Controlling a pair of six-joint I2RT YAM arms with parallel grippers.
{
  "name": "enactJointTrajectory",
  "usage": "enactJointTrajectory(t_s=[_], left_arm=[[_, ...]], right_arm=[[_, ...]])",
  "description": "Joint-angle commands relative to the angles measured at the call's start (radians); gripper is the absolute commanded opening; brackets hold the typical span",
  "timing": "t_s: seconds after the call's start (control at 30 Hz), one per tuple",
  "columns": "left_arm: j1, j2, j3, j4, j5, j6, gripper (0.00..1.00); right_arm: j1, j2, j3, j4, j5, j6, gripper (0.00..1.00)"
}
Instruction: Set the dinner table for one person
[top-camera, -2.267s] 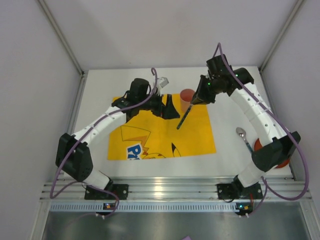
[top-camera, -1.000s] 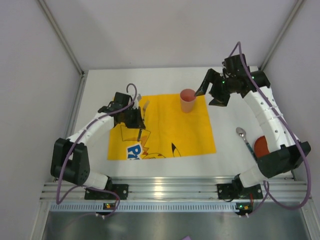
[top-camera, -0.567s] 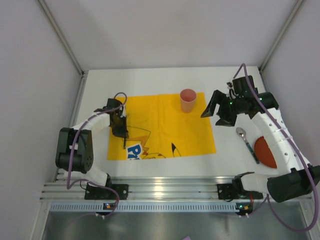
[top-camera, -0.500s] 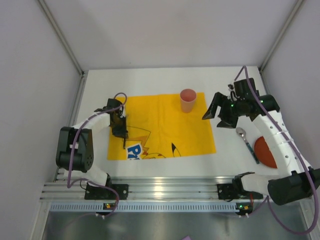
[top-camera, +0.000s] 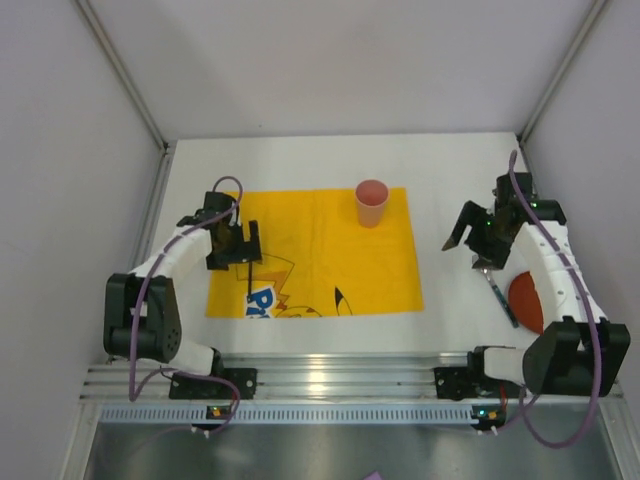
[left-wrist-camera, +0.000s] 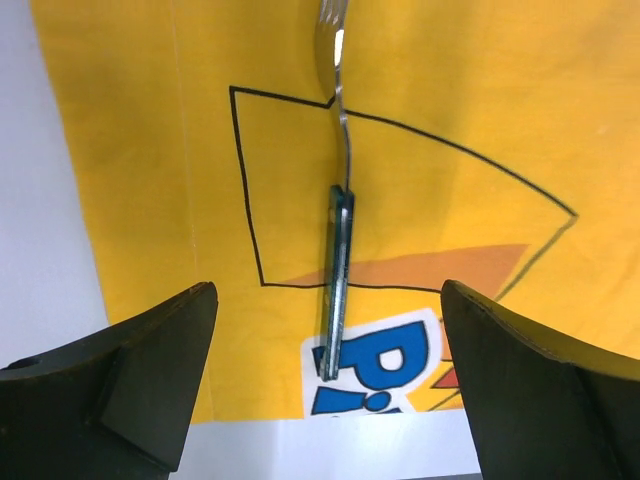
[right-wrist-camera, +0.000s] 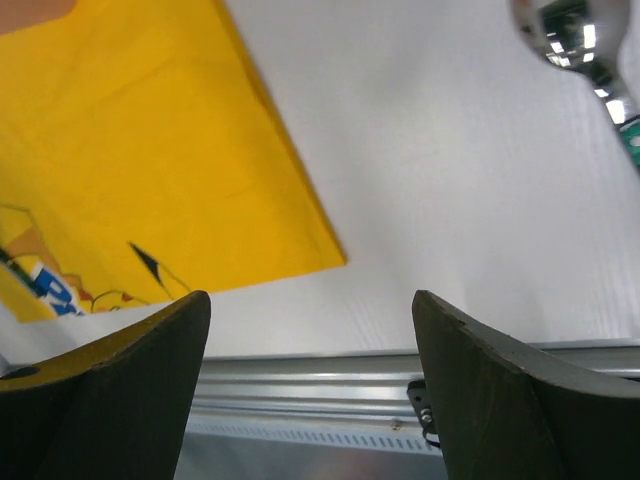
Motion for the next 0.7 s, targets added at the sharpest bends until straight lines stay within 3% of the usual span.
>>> enactJointTrajectory(t_s=[0.0, 0.13, 0.33, 0.67], left_arm=[[0.004, -0.131, 0.064, -0.033, 0.017, -0.041, 0.99], [0.002, -0.184, 0.067, -0.015, 0.121, -0.053, 0.99], [0.002, -0.17, 0.066, 0.017, 0.153, -0.053, 0.99], [0.004, -0.106, 0.073, 0.045, 0.167, -0.028, 0.99]], right_arm=[[-0.101, 0.063, -0.019, 0.073, 0.104, -0.07, 0.82], [-0.175, 0.159, -0.019, 0.096, 0.121, -0.099, 0.82], [-0.192, 0.297, -0.021, 0.132, 0.266, -0.167, 0.81], [-0.199, 0.541, 0.016, 0.196, 0.375, -0.174, 0.81]])
